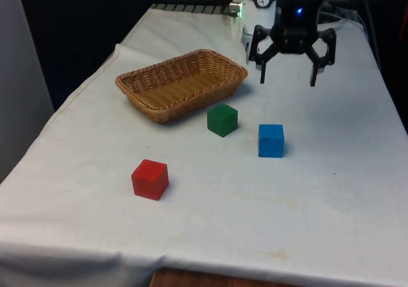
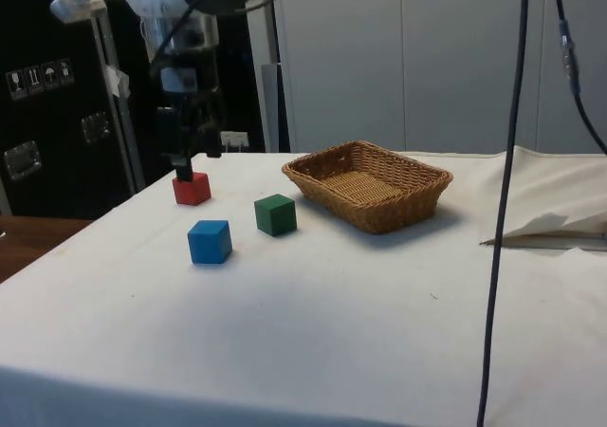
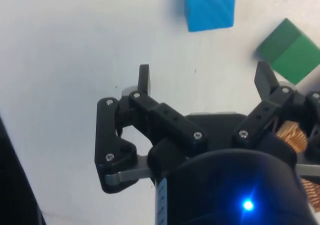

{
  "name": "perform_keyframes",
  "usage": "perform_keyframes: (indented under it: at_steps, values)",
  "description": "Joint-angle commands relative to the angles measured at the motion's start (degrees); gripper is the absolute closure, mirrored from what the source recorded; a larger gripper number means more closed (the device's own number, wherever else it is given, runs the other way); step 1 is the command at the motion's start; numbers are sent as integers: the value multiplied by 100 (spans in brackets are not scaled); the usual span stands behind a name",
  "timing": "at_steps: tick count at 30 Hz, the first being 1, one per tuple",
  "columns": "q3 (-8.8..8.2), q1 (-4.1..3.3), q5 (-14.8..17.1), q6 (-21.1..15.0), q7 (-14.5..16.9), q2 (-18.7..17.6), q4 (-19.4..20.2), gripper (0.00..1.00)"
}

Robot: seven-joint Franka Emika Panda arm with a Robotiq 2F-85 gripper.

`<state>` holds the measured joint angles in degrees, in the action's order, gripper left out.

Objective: Pick up exactly two blocks and place them into the basket.

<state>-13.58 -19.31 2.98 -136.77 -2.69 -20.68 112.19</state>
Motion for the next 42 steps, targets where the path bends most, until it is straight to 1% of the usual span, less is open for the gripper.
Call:
perform_keyframes:
  at_steps: [1,4,5,6,8,9,13,14,15,18,21,22,23,24,25,31,32,33,39,40,41,42]
  values:
    - [17,63,115,-120,166,-69,0,0]
    - [-23,86,206,-269,350,-246,-46,0]
    - [-69,34,126,-206,264,-183,-11,0]
    - [-34,80,218,-304,384,-298,-63,0]
    - [-34,74,212,-355,435,-401,-120,0]
    - [-34,74,206,-395,476,-510,-183,0]
    - [-23,86,218,-435,567,-728,-344,0]
    - [-69,46,160,-407,498,-693,-321,0]
    - [-17,80,223,-441,579,-773,-378,0]
    - [0,80,223,-464,619,-905,-470,0]
    - [6,97,212,-510,699,-1037,-516,0]
    - [-46,46,160,-464,625,-1020,-516,0]
    - [0,103,212,-527,728,-1060,-516,0]
    - [-6,109,218,-539,756,-1077,-510,0]
    - [-17,132,218,-556,837,-1123,-510,0]
    - [-74,155,241,-590,1049,-1255,-521,0]
    - [-126,109,189,-516,968,-1215,-516,0]
    - [-80,155,241,-590,1066,-1283,-533,0]
    - [-69,155,258,-630,1112,-1438,-619,0]
    - [-115,115,201,-613,1060,-1427,-602,0]
    - [-52,160,275,-630,1112,-1484,-659,0]
    - [-52,166,286,-630,1112,-1501,-682,0]
